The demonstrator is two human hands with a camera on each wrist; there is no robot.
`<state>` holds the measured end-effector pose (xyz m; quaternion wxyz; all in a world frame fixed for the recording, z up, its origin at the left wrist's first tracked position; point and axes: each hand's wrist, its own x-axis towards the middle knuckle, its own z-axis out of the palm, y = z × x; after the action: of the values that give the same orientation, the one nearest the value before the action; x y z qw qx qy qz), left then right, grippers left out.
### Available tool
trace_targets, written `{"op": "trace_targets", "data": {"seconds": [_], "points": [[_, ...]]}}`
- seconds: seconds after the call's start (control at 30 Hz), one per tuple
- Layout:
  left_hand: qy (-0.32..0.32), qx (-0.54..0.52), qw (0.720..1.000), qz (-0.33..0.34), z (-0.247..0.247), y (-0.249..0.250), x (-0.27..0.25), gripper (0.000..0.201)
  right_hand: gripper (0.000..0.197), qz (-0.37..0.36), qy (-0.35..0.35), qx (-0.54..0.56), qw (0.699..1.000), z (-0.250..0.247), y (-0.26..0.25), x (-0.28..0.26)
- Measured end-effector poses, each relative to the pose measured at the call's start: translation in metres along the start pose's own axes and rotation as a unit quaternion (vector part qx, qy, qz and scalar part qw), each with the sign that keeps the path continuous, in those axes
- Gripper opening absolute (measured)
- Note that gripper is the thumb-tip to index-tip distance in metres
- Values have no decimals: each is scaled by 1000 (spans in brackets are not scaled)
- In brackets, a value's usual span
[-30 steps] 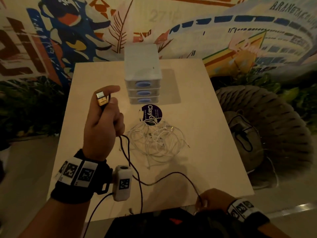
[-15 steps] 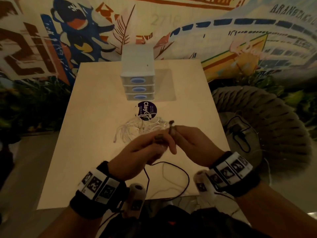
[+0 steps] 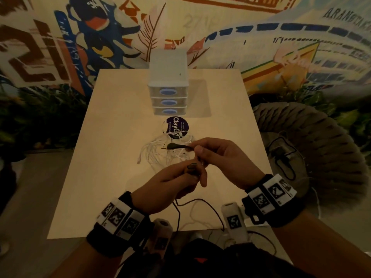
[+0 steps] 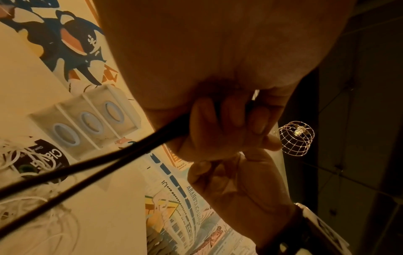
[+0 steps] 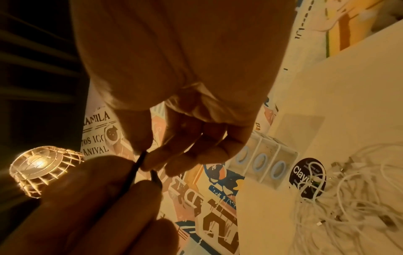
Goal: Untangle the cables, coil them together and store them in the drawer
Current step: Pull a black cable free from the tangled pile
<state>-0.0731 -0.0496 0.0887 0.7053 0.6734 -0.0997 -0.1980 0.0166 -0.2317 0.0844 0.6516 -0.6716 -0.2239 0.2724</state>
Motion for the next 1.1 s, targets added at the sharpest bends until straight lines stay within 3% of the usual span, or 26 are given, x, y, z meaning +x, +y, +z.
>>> {"op": "trace_targets", "data": {"seconds": [0.13, 0.23, 0.3, 0.5, 0.57, 0.63, 0.73, 0.87, 1.1], "points": [[15, 61, 998, 29, -1, 2, 1, 26, 28, -31, 38, 49, 998, -5, 0, -1], [97, 89, 990, 55, -6, 1, 3, 33, 17, -65, 110, 81, 989, -11, 1, -4], [155, 76, 983, 57, -11, 1, 5, 37, 14, -75, 122, 55, 988, -9, 0, -9], [182, 56, 979, 73, -17, 11, 15, 38, 14, -36, 58, -133, 989, 19, 7, -20], [186, 40, 977, 91, -17, 13, 16, 34, 23, -36, 43, -157, 986, 29, 11, -19], [197, 33, 975, 101, -17, 15, 17, 34, 35, -25, 27, -152, 988, 36, 14, -14], [231, 38, 966, 109, -20, 19, 15, 36, 26, -1, -32, -174, 984, 44, 19, -4], [208, -2, 971, 119, -22, 27, 9, 35, 22, 71, -84, -103, 989, 49, 25, 2], [217, -86, 965, 119, -33, 35, 2, 33, 26, 44, -103, -42, 993, 57, 25, -1]]}}
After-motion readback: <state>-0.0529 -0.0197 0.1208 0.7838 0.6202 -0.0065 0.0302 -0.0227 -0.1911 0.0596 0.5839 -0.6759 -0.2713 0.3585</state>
